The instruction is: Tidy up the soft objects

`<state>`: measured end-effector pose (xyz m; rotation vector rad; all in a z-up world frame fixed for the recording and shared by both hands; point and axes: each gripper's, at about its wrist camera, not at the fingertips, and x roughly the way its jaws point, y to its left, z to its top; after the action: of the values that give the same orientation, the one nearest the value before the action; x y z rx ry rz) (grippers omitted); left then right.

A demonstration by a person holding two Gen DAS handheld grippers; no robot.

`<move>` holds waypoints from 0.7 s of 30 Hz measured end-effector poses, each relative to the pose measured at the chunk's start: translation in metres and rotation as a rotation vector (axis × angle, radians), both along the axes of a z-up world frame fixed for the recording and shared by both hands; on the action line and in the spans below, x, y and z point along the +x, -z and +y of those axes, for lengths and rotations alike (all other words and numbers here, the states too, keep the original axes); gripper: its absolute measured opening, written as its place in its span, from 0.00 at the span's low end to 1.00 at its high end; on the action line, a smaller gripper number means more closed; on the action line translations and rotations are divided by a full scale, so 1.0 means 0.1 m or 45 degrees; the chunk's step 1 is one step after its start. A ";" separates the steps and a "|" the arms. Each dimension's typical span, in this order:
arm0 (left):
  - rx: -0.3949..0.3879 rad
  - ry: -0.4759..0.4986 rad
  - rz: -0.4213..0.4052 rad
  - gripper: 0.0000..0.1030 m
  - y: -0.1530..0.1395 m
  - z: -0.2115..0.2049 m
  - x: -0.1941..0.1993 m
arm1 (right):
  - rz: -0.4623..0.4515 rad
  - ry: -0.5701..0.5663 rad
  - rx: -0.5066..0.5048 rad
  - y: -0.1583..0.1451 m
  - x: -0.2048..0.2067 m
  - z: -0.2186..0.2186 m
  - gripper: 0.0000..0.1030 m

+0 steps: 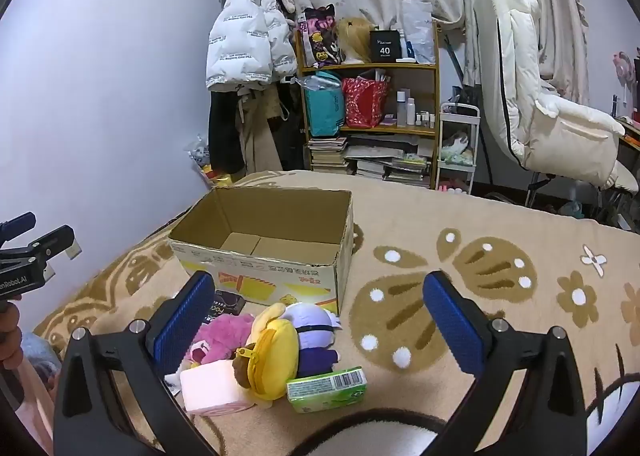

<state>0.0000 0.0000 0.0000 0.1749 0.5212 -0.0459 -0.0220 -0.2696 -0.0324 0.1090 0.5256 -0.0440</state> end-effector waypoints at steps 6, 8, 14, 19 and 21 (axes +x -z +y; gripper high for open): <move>0.008 -0.008 0.002 1.00 0.00 0.00 0.00 | -0.001 0.001 -0.001 0.00 0.01 -0.01 1.00; 0.006 -0.012 0.000 1.00 0.00 -0.01 0.00 | -0.005 -0.001 -0.006 0.00 0.00 0.00 1.00; 0.004 -0.001 0.005 1.00 0.00 0.00 0.00 | -0.005 -0.001 -0.004 0.00 0.00 0.00 1.00; 0.003 -0.001 0.007 1.00 0.00 0.00 0.00 | -0.005 -0.002 -0.001 0.01 0.00 0.00 1.00; 0.003 -0.001 0.007 1.00 0.00 0.00 0.00 | -0.005 -0.002 0.001 0.01 0.00 0.00 1.00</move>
<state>0.0000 0.0001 0.0001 0.1767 0.5268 -0.0447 -0.0218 -0.2698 -0.0331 0.1090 0.5220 -0.0419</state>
